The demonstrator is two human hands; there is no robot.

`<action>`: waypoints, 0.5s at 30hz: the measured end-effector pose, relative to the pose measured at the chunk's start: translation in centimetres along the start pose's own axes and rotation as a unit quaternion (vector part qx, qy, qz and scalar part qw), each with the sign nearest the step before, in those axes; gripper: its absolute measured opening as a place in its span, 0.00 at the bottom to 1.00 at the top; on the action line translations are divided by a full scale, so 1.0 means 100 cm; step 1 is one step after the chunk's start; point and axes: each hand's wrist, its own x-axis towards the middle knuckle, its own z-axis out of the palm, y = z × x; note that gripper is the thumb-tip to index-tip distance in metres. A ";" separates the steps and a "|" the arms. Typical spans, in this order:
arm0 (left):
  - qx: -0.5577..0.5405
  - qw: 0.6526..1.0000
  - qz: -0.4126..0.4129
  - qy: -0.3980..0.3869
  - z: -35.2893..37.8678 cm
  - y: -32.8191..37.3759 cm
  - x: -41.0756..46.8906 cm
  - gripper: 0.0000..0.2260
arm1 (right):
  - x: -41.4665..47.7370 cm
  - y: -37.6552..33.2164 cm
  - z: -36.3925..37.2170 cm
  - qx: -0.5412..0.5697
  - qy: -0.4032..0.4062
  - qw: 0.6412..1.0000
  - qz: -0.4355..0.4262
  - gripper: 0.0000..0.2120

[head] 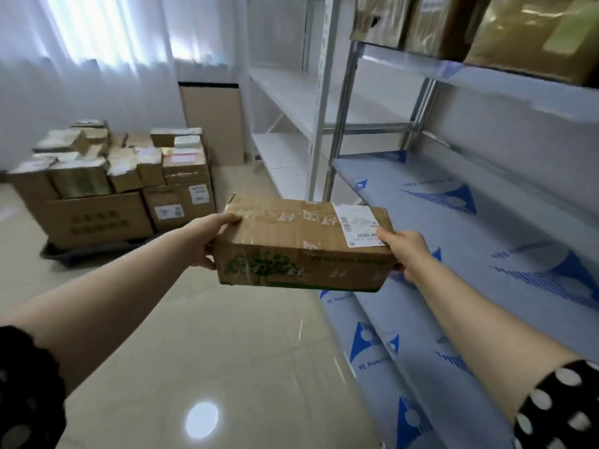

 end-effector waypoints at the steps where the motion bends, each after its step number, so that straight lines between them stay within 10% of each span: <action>1: -0.006 1.000 -0.003 0.009 -0.020 0.005 0.013 0.26 | 0.010 -0.008 0.024 0.000 -0.011 1.000 0.000 0.11; 15: -0.062 0.994 -0.037 0.088 -0.161 0.062 0.189 0.25 | 0.166 -0.075 0.246 -0.019 -0.084 0.996 0.012 0.13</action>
